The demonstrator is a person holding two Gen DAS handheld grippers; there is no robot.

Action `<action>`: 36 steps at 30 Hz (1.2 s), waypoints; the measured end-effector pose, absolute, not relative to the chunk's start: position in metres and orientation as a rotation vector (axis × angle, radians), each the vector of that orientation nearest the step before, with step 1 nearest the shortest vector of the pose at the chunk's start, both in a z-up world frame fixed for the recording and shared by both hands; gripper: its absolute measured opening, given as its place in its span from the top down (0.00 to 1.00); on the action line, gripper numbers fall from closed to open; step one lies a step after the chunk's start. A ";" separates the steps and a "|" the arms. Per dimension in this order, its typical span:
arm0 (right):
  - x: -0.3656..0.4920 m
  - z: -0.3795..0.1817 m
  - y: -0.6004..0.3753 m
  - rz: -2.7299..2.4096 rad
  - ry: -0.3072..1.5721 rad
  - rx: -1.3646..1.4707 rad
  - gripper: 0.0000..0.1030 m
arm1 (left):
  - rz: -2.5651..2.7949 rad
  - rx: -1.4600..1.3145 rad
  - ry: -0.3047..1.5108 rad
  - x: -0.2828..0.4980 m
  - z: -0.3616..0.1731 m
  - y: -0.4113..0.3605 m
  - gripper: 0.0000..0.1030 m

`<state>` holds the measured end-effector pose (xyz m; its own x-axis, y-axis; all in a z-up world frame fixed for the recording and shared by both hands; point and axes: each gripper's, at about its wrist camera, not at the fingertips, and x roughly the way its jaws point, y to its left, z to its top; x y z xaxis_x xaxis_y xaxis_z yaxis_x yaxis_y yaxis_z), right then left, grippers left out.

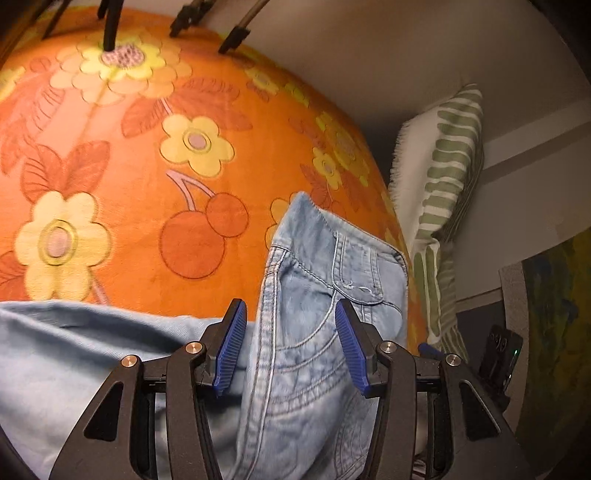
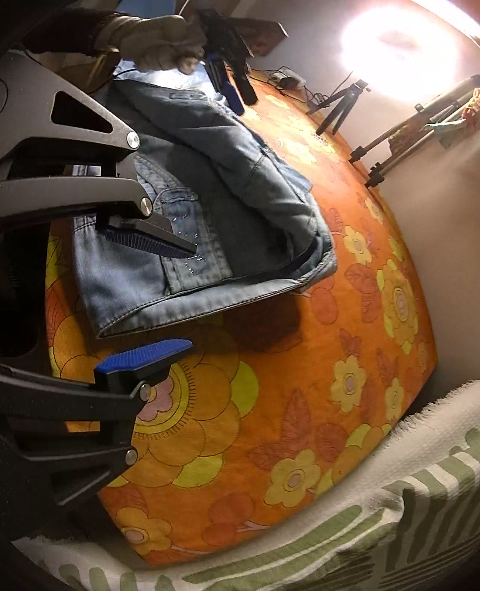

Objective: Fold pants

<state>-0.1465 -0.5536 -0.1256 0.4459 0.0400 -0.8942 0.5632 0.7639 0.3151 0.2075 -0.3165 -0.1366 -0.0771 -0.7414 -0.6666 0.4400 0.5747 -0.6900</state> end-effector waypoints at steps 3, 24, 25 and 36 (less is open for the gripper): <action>-0.147 -0.133 -0.548 -0.326 1.101 0.648 0.53 | -1.007 -0.289 1.334 0.207 -0.141 -0.322 0.53; -0.150 -0.132 -0.526 -0.310 1.159 0.536 0.54 | -1.050 -0.209 1.184 0.184 -0.121 -0.346 0.91; -0.152 -0.127 -0.528 -0.321 1.146 0.537 0.54 | -1.072 -0.194 1.163 0.178 -0.115 -0.348 0.91; -0.153 -0.077 -0.554 -0.273 0.941 0.693 0.54 | -1.300 -0.001 1.022 0.094 -0.075 -0.365 0.95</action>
